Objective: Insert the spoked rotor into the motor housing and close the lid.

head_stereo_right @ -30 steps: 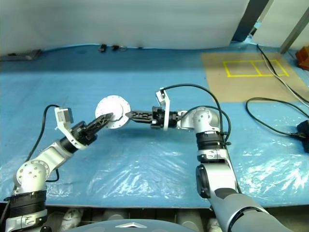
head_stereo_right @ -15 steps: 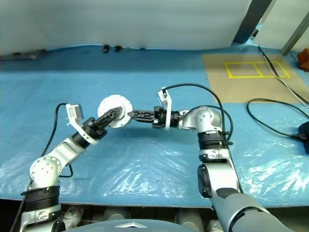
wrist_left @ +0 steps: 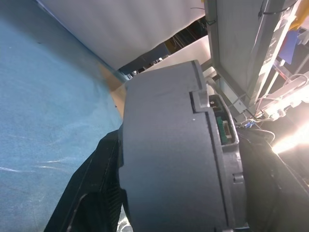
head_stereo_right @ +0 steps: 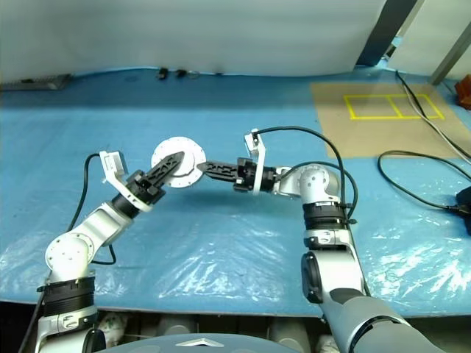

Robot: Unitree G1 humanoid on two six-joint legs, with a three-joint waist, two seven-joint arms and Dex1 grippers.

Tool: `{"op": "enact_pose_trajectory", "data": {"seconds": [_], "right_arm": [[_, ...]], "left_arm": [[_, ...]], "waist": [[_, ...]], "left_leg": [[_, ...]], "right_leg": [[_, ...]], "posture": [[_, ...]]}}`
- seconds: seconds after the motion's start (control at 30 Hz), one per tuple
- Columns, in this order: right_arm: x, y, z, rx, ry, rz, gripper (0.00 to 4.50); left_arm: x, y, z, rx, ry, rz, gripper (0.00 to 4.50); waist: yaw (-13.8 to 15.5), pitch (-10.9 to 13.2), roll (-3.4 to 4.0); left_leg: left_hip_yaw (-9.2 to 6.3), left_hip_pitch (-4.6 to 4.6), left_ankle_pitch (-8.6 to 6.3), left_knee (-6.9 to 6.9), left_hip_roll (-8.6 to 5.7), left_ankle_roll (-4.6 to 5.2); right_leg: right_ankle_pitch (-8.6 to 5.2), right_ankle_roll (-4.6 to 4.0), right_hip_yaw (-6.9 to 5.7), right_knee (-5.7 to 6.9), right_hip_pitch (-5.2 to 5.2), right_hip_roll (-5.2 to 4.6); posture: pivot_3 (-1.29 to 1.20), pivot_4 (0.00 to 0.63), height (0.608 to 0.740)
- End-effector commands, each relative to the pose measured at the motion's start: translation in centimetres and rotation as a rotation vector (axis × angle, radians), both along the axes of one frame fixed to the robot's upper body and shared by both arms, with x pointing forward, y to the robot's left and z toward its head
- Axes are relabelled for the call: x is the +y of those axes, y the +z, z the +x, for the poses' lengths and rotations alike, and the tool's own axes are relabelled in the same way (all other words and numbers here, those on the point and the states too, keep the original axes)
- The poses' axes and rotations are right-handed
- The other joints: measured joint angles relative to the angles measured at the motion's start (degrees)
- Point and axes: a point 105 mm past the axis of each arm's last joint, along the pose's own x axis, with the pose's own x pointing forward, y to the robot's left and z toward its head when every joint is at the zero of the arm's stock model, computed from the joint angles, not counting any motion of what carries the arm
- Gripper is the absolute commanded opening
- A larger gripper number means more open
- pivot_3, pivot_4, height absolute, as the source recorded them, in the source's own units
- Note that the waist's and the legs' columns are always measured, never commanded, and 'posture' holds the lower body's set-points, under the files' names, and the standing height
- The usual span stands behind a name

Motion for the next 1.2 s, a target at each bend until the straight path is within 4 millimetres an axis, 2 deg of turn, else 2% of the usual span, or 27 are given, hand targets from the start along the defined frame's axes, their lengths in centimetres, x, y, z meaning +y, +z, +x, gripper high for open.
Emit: {"op": "enact_pose_trajectory", "data": {"seconds": [0.03, 0.13, 0.27, 0.43, 0.6, 0.67, 0.8, 0.9, 0.97, 1.17, 1.2], "right_arm": [[1.0, 0.8, -0.3, -0.053, 0.012, 0.000, 2.39], [1.0, 0.7, -0.5, 0.007, 0.047, 0.006, 3.39], [0.8, 0.6, -0.2, 0.010, 0.024, 0.008, 3.40], [0.7, 0.4, 0.0, -0.004, 0.017, -0.007, 3.40], [-0.7, -0.7, 2.1, -0.095, -0.116, -0.101, 3.40], [-1.5, -1.2, 2.9, -0.134, -0.166, -0.130, 3.40], [-2.3, -1.6, 3.1, -0.164, -0.182, -0.141, 3.40], [-2.5, -1.8, 3.2, -0.166, -0.189, -0.150, 3.40], [-2.5, -2.2, 3.4, -0.167, -0.195, -0.166, 3.40], [-2.4, -2.9, 3.3, -0.179, -0.190, -0.201, 3.40], [-2.3, -2.9, 3.2, -0.179, -0.187, -0.203, 3.40]], "left_arm": [[-0.6, 1.7, -0.3, -0.069, -0.004, 0.030, 2.54], [0.3, 2.1, 0.1, -0.072, 0.044, 0.021, 2.42], [4.0, 3.6, 1.2, -0.096, 0.214, -0.014, 2.42], [8.8, 3.4, 2.0, -0.078, 0.422, 0.000, 2.42], [14.5, 1.8, 1.8, -0.014, 0.705, 0.187, 2.42], [16.1, 0.9, 1.6, 0.018, 0.777, 0.256, 2.42], [18.6, -0.6, 1.6, 0.073, 0.875, 0.355, 2.42], [19.3, -1.5, 1.8, 0.103, 0.873, 0.371, 2.42], [19.4, -2.9, 2.4, 0.154, 0.870, 0.423, 2.42], [20.0, -5.3, 3.2, 0.240, 0.872, 0.465, 2.42], [20.2, -5.6, 3.0, 0.250, 0.871, 0.463, 2.77]], "waist": [[0.0, 0.0, -0.02], [0.0, 0.0, -0.05], [0.0, 0.0, -0.07], [-0.3, 0.0, -0.11], [-0.4, 0.0, -0.31], [-0.4, 0.0, -0.36], [-0.2, 0.0, -0.52], [-0.2, 0.0, -0.78], [-0.1, -0.1, -0.87], [0.0, -0.1, -0.88], [0.0, -0.1, -0.88]], "left_leg": [[0.00, 0.00, 0.00, 0.00, 0.00, 0.00], [-0.01, 0.02, 0.00, 0.00, 0.00, 0.00], [-0.03, 0.04, 0.00, 0.00, 0.00, 0.00], [-0.03, 0.04, 0.00, -0.01, -0.01, 0.00], [-0.07, 0.07, 0.00, 0.00, 0.00, 0.00], [-0.08, 0.06, 0.00, 0.02, -0.01, 0.00], [-0.09, 0.08, 0.00, 0.02, 0.00, 0.00], [-0.10, 0.11, 0.00, 0.05, 0.00, 0.00], [-0.10, 0.11, 0.00, 0.11, 0.00, 0.00], [-0.11, 0.31, -0.01, 0.16, -0.01, -0.01], [-0.11, 0.33, -0.01, 0.16, -0.01, -0.01]], "right_leg": [[0.00, 0.00, 0.00, 0.00, 0.00, 0.00], [0.00, 0.00, 0.00, 0.00, 0.01, -0.01], [0.00, 0.00, -0.02, 0.01, -0.01, 0.00], [0.00, 0.00, -0.01, 0.00, 0.01, 0.01], [0.00, 0.01, -0.06, -0.06, 0.00, 0.01], [0.00, 0.01, -0.07, -0.08, 0.00, 0.00], [0.00, 0.01, -0.09, -0.06, 0.00, 0.00], [0.00, 0.01, -0.09, -0.01, 0.01, 0.00], [0.00, 0.01, -0.08, 0.01, 0.01, 0.00], [0.00, 0.00, -0.06, 0.14, 0.15, -0.02], [0.00, 0.00, -0.05, 0.14, 0.20, -0.03]], "posture": [[0.00, 0.150, 0.740], [0.00, 0.150, 0.740], [0.00, 0.150, 0.740], [0.00, 0.150, 0.740], [0.00, 0.150, 0.740], [0.00, 0.150, 0.740], [0.00, 0.150, 0.740], [0.00, 0.150, 0.740], [0.00, 0.150, 0.740], [0.00, 0.150, 0.740], [0.00, 0.150, 0.740]]}}
